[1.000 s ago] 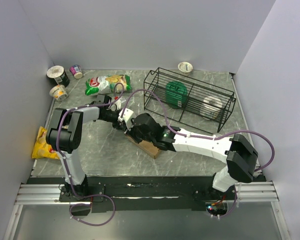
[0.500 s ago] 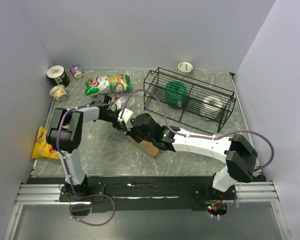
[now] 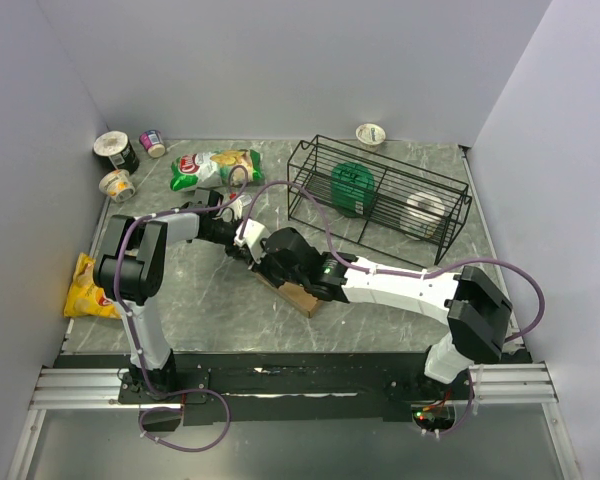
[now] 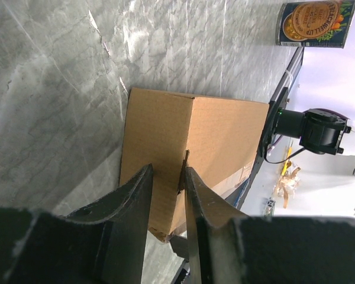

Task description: Unpack the express box

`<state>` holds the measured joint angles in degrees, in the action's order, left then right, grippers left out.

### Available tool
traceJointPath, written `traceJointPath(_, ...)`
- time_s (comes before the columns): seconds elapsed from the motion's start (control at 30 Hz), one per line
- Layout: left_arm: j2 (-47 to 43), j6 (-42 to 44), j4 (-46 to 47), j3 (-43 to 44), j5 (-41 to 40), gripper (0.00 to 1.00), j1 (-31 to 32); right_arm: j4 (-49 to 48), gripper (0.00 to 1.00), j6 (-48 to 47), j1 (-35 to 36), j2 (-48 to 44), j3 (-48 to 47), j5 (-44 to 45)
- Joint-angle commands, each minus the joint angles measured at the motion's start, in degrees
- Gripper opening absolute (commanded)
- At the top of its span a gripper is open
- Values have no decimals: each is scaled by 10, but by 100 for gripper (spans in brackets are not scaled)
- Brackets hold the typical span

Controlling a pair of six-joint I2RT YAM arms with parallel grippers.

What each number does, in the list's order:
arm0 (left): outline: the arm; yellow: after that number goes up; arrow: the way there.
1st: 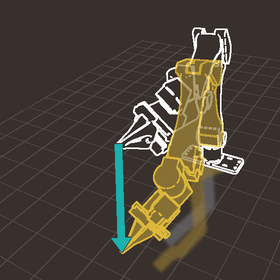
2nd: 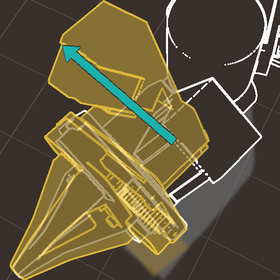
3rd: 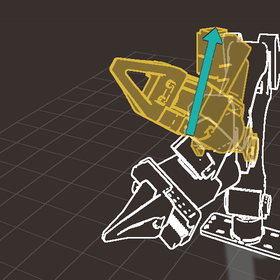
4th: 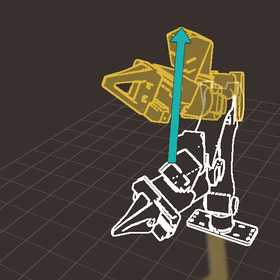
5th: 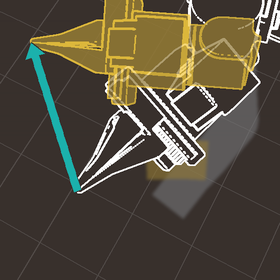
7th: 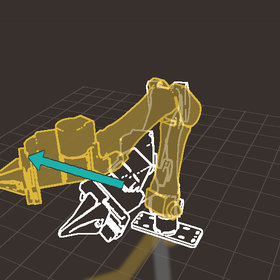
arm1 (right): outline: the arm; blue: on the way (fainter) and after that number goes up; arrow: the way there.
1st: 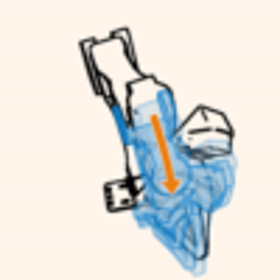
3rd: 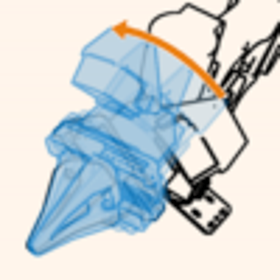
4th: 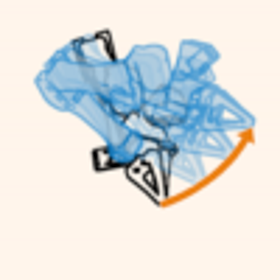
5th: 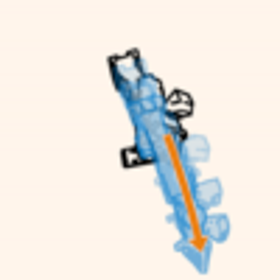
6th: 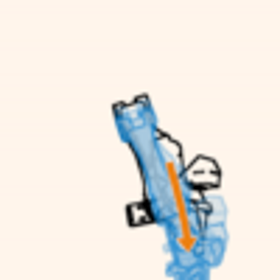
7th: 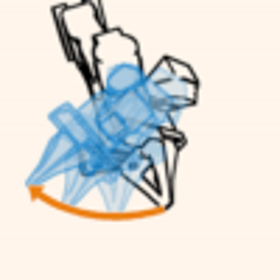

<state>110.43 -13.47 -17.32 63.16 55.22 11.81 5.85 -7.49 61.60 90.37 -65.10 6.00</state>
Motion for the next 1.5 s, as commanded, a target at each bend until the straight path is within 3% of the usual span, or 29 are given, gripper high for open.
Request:
traceJointPath(0.0, 28, 18, -2, -2, -89, 32, 2, 22, 0, -9, -4, -14, 13, -5)
traceJointPath(0.6, 26, 26, -1, -5, -108, 28, 2, 145, 0, 39, -5, -91, 21, 4)
traceJointPath(1.47, 37, 66, -3, 8, -117, 24, 2, 244, 0, -9, -10, -193, 110, -36)
